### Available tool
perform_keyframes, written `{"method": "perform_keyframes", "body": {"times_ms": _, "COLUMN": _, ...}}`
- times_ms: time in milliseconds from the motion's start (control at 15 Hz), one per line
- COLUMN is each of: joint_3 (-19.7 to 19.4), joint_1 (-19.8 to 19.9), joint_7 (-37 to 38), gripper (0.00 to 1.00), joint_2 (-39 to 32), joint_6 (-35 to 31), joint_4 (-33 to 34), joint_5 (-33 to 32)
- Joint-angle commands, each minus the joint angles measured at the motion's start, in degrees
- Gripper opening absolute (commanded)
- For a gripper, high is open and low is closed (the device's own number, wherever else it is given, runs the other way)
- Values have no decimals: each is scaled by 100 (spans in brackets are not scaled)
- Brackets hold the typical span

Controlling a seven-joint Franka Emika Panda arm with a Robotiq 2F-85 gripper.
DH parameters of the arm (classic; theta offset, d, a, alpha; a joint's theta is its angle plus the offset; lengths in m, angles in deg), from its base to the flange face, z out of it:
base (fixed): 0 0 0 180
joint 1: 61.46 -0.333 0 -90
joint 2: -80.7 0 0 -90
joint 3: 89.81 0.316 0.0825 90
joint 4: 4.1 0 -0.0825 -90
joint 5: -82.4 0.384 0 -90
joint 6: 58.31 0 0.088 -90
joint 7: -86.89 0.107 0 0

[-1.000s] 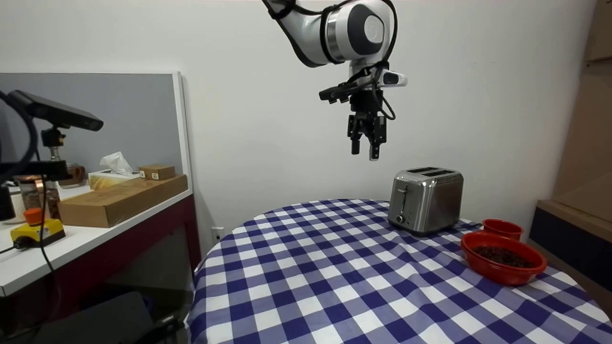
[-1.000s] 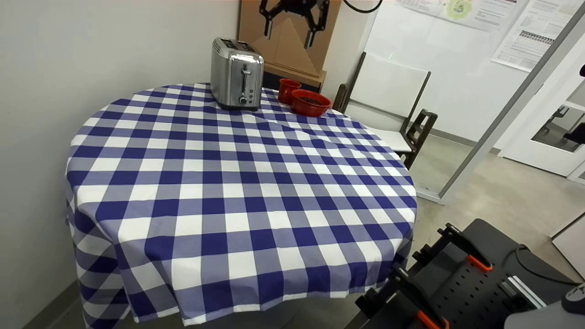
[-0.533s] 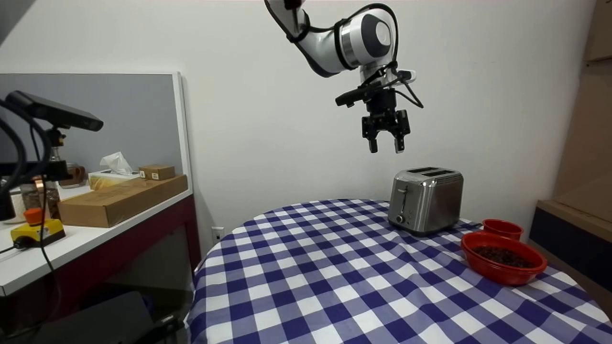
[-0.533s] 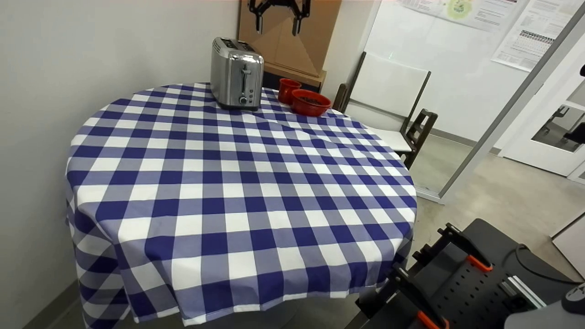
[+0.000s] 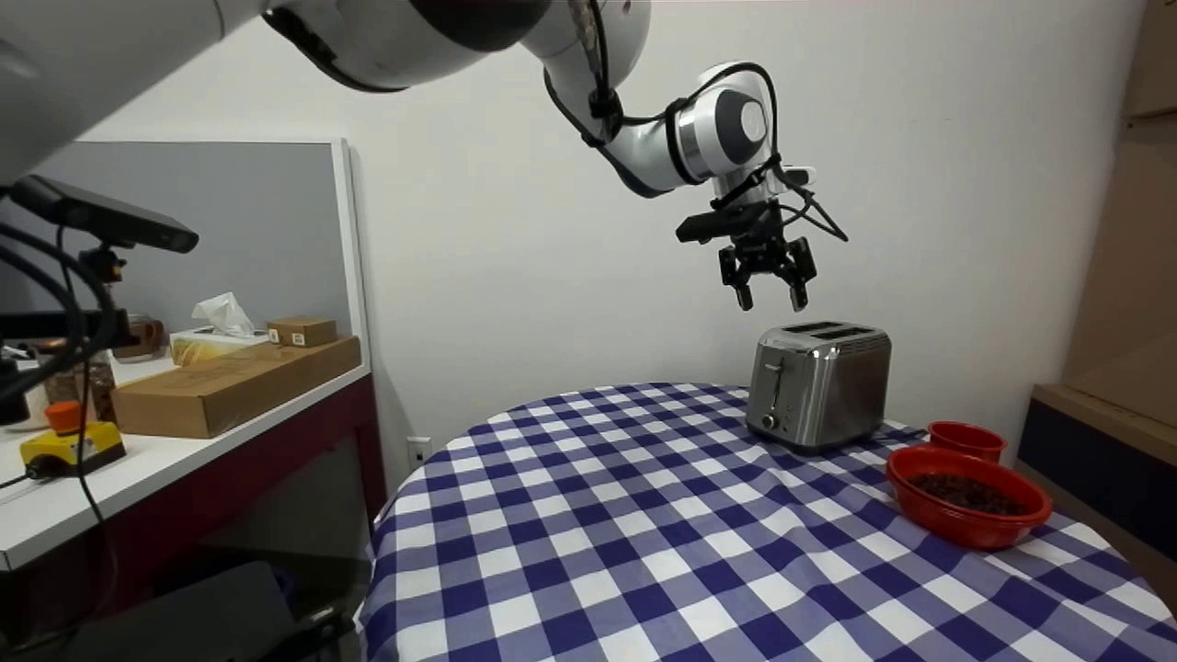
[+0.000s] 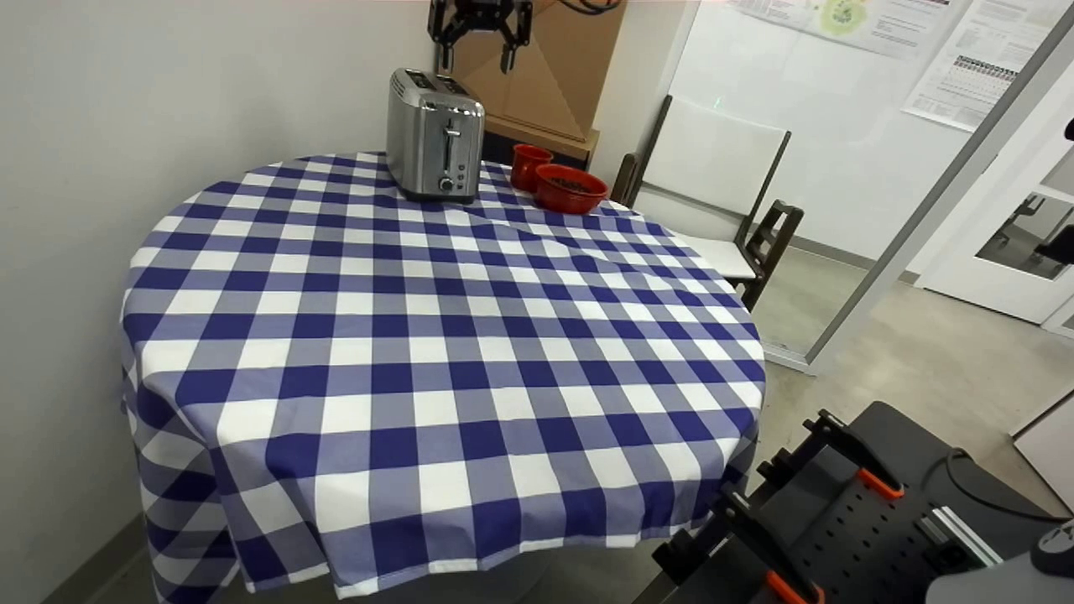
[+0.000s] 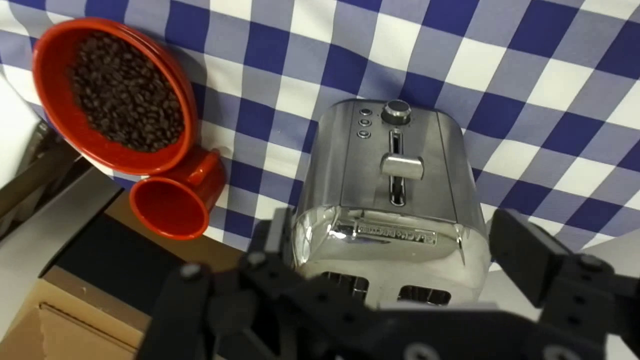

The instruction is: Push down the toaster lever

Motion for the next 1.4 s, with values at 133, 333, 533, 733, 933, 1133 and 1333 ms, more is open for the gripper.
{"method": "perform_keyframes", "body": {"times_ms": 133, "joint_3": -116, "joint_1": -32, "joint_7": -164, "gripper": 58, "joint_2": -852, "joint_6": -380, "joint_4": 991, "joint_5": 121}}
{"method": "perform_keyframes", "body": {"times_ms": 333, "joint_3": -139, "joint_1": -27, "joint_7": -142, "gripper": 35, "joint_2": -1077, "joint_6": -547, "joint_4": 1213, "joint_5": 153}}
{"method": "perform_keyframes", "body": {"times_ms": 533, "joint_3": -173, "joint_1": -22, "joint_7": -131, "gripper": 12, "joint_2": -1266, "joint_6": -728, "joint_4": 1362, "joint_5": 156}}
{"method": "perform_keyframes", "body": {"times_ms": 733, "joint_3": -207, "joint_1": -21, "joint_7": -102, "gripper": 0, "joint_2": -1421, "joint_6": -797, "joint_4": 1458, "joint_5": 175}}
{"method": "perform_keyframes", "body": {"times_ms": 933, "joint_3": -220, "joint_1": -19, "joint_7": -76, "gripper": 0, "joint_2": -1566, "joint_6": -788, "joint_4": 1502, "joint_5": 203}}
{"method": "perform_keyframes", "body": {"times_ms": 1133, "joint_3": -215, "joint_1": -18, "joint_7": -69, "gripper": 0, "joint_2": -1690, "joint_6": -794, "joint_4": 1511, "joint_5": 228}}
{"method": "perform_keyframes", "body": {"times_ms": 1333, "joint_3": -212, "joint_1": -9, "joint_7": -54, "gripper": 0, "joint_2": -1853, "joint_6": -816, "joint_4": 1492, "joint_5": 262}}
